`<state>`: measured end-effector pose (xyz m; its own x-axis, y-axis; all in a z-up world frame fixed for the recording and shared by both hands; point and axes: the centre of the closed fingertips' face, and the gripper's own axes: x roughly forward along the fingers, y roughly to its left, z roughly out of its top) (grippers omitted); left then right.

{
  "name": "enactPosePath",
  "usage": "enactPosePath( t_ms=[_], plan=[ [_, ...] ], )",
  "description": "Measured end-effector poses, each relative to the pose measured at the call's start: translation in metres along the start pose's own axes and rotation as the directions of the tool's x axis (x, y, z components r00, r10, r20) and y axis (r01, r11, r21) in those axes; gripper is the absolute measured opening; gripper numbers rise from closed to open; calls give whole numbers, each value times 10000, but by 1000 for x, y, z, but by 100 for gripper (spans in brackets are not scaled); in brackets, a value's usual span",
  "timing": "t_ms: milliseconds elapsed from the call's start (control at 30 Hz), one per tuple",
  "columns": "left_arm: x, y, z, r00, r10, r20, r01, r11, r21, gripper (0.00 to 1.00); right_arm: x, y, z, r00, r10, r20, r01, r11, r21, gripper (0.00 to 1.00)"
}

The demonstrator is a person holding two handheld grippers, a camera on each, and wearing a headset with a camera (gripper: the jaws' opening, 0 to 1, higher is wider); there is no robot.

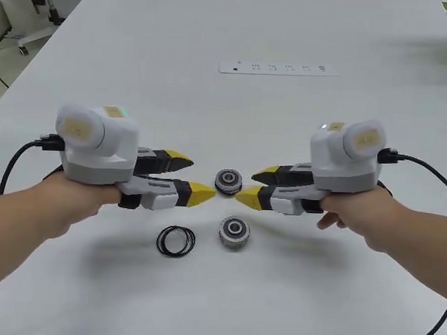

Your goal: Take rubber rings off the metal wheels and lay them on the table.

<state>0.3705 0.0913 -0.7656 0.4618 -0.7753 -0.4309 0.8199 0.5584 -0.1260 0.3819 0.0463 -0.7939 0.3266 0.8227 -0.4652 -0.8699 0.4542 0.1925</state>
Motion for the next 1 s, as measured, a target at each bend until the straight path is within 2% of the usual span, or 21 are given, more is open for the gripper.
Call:
enactPosePath(
  t_ms=[1000],
  plan=[
    [31, -1, 1, 9988, -221, -435, 233, 9994, 272, 31, 14, -3, -4, 10000, -70, -37, 71, 9997, 232, 17]
  ],
)
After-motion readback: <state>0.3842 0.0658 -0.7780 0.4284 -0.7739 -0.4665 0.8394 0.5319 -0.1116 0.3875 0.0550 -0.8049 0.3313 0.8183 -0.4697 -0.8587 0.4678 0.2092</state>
